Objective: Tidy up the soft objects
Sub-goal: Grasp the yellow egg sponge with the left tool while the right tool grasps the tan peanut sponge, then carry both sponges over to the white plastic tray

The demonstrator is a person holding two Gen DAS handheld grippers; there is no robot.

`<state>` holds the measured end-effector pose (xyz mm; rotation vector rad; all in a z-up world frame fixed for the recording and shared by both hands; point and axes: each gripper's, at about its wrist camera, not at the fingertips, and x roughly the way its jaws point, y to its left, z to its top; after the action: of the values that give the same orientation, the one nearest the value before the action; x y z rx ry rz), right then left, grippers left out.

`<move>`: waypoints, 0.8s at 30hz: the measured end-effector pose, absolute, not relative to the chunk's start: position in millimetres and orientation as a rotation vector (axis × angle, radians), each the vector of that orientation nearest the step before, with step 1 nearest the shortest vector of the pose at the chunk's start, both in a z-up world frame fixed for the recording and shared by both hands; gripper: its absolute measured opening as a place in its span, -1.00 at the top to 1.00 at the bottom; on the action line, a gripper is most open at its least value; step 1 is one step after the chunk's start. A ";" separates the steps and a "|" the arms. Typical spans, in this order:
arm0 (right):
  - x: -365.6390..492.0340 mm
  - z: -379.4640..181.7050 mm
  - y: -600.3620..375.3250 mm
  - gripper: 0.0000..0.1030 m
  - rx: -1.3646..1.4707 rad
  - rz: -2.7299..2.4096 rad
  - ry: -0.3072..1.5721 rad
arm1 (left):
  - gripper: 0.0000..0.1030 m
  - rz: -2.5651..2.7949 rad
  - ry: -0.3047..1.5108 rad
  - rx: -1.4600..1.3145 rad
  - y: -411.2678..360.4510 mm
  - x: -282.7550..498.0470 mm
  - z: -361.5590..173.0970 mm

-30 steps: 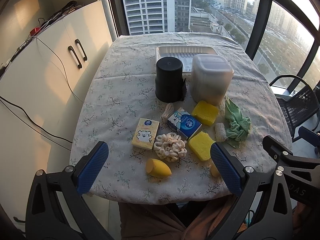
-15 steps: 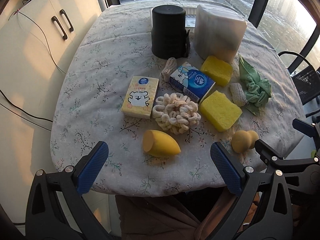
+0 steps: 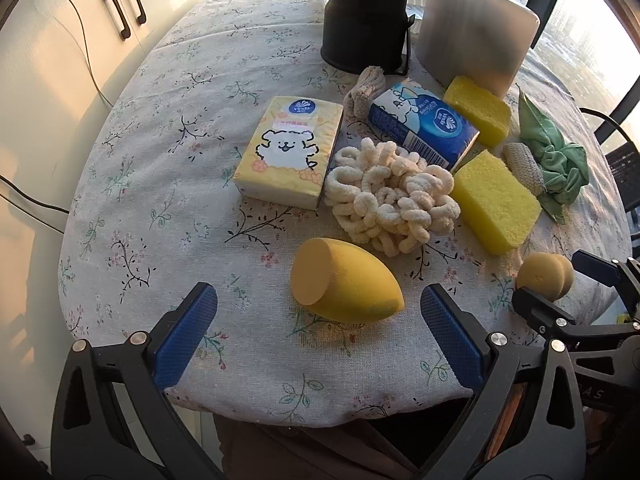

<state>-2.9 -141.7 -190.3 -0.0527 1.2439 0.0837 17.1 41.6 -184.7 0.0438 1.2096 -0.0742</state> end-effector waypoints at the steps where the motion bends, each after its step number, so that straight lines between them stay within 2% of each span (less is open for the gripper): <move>1: -1.5 -192.2 -141.6 -0.81 -0.043 0.091 1.242 | -0.99 -0.072 1.215 0.039 42.3 19.1 -188.9; 8: 4.7 -200.3 -137.9 -0.68 -0.071 0.084 1.234 | -0.77 -0.072 1.200 0.047 41.3 23.4 -203.8; 10: 4.9 -199.8 -136.8 -0.53 -0.074 0.091 1.221 | -0.59 -0.078 1.177 0.044 41.0 21.9 -202.2; 11: 4.0 -198.3 -136.7 -0.48 -0.075 0.104 1.215 | -0.43 -0.082 1.165 0.041 40.9 21.1 -201.0; 13: 1.1 -196.1 -133.2 -0.27 -0.080 0.128 1.199 | -0.23 -0.100 1.158 0.046 35.3 17.3 -198.6; 14: -0.4 -195.0 -131.3 -0.21 -0.083 0.137 1.194 | -0.05 -0.112 1.153 0.045 33.8 16.6 -197.6; 15: -2.1 -194.0 -129.4 -0.13 -0.086 0.148 1.188 | -0.04 -0.115 1.149 0.045 31.1 14.5 -195.9; 19: -6.2 -193.1 -129.2 -0.06 -0.089 0.146 1.177 | 0.01 -0.116 1.145 0.029 29.2 9.9 -194.6; 24: -8.0 -191.2 -135.8 -0.06 -0.044 0.150 1.199 | 0.01 -0.126 1.144 0.016 32.8 6.6 -188.9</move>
<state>-8.0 -135.8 -191.2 -0.0435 1.1992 0.1500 6.6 32.8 -188.9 0.0162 1.1441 -0.1260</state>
